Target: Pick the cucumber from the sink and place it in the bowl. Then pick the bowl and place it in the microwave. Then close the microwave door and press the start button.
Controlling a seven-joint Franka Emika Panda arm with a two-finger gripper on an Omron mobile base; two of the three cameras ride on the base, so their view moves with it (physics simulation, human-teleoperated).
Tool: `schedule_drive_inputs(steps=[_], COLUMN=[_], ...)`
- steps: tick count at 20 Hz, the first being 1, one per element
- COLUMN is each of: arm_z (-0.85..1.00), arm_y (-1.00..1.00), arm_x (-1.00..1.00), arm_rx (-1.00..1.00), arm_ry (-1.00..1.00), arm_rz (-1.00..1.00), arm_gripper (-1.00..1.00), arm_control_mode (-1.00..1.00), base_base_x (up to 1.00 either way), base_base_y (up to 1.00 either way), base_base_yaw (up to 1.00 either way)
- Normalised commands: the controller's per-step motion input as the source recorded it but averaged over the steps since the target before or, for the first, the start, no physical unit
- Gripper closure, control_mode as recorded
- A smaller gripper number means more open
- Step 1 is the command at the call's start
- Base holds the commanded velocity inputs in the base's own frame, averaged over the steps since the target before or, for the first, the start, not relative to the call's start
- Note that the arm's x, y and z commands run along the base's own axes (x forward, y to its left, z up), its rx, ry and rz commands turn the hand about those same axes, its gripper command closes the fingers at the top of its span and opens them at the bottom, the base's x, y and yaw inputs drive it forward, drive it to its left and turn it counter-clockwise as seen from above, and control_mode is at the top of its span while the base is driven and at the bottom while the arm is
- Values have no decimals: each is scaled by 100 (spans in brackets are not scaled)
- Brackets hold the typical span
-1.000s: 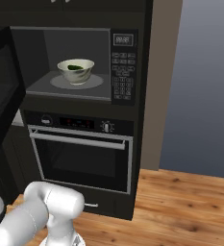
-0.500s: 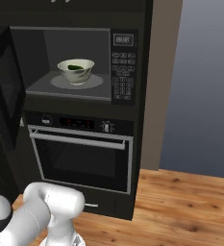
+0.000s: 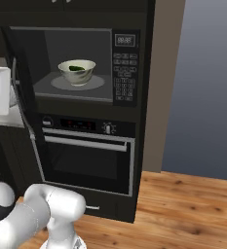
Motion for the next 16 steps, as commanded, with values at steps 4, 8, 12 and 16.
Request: schedule_drive_inputs(steps=[4, 8, 12, 16], arm_z=[0, 0, 0, 0], arm_y=[-36, -27, -25, -23], arm_x=[70, 70, 69, 73], arm_rx=[-3, -4, -4, -4], arm_ry=[0, 0, 0, 0], arm_rz=[-15, -16, -16, -16], arm_gripper=[-100, -100, -100, -100], arm_control_mode=[-100, -100, -100, -100], base_base_x=[0, 0, 0, 0], base_base_y=[0, 0, 0, 0], base_base_yaw=[0, 0, 0, 0])
